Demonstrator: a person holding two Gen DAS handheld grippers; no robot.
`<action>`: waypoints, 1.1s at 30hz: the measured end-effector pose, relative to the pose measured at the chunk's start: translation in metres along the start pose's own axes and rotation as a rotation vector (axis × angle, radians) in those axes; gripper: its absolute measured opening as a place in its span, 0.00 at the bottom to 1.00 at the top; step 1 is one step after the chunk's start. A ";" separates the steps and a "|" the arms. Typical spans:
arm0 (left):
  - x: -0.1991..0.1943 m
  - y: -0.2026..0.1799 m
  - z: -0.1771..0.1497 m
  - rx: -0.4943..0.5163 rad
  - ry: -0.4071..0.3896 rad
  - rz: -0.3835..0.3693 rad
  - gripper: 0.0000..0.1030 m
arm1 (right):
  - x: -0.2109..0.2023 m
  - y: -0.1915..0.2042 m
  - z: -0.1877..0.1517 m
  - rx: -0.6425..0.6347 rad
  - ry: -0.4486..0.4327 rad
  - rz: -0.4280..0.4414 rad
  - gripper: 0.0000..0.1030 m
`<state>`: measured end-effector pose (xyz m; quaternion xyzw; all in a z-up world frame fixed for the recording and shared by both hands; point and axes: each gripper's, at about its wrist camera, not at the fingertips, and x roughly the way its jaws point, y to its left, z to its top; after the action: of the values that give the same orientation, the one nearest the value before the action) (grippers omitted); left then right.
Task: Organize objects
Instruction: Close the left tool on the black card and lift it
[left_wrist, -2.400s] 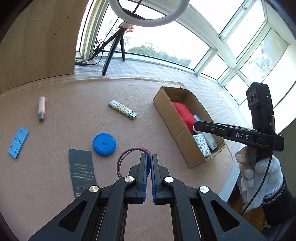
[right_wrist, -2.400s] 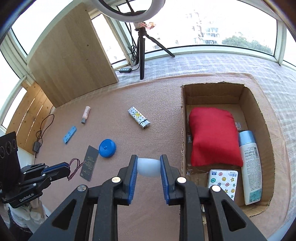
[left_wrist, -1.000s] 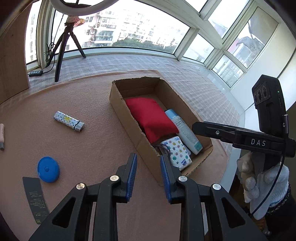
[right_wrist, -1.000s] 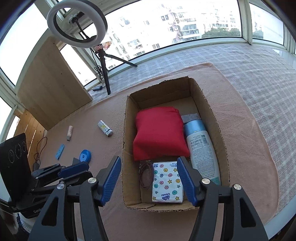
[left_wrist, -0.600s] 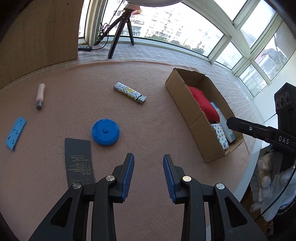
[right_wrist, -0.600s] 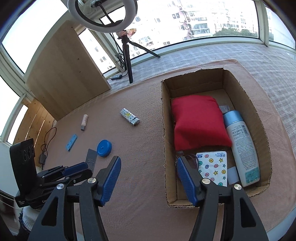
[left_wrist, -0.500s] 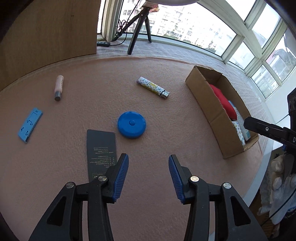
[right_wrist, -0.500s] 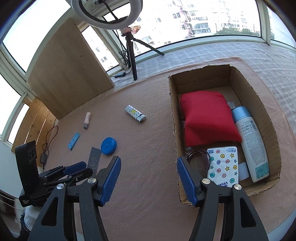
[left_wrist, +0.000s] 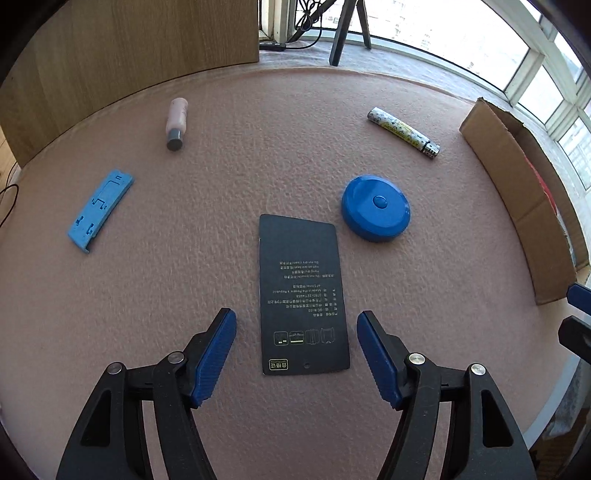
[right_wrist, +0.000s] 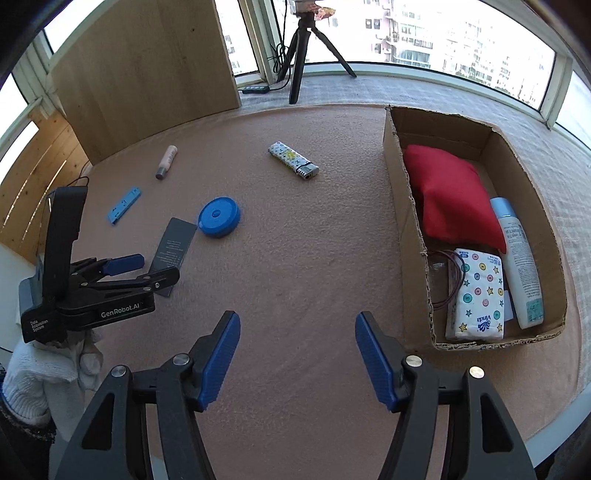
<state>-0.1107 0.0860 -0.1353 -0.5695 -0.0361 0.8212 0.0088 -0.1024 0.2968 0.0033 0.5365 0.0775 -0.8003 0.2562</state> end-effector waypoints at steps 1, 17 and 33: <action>0.001 -0.001 0.001 0.005 -0.004 0.008 0.70 | 0.000 -0.001 -0.002 0.008 0.002 0.002 0.59; 0.007 -0.012 0.008 0.045 -0.038 0.042 0.59 | -0.012 -0.046 -0.016 0.164 -0.012 -0.025 0.60; -0.012 -0.002 0.008 -0.024 -0.052 -0.012 0.52 | -0.027 -0.079 -0.025 0.227 -0.052 -0.033 0.60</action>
<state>-0.1141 0.0865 -0.1217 -0.5480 -0.0496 0.8350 0.0061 -0.1129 0.3829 0.0054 0.5399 -0.0114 -0.8216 0.1828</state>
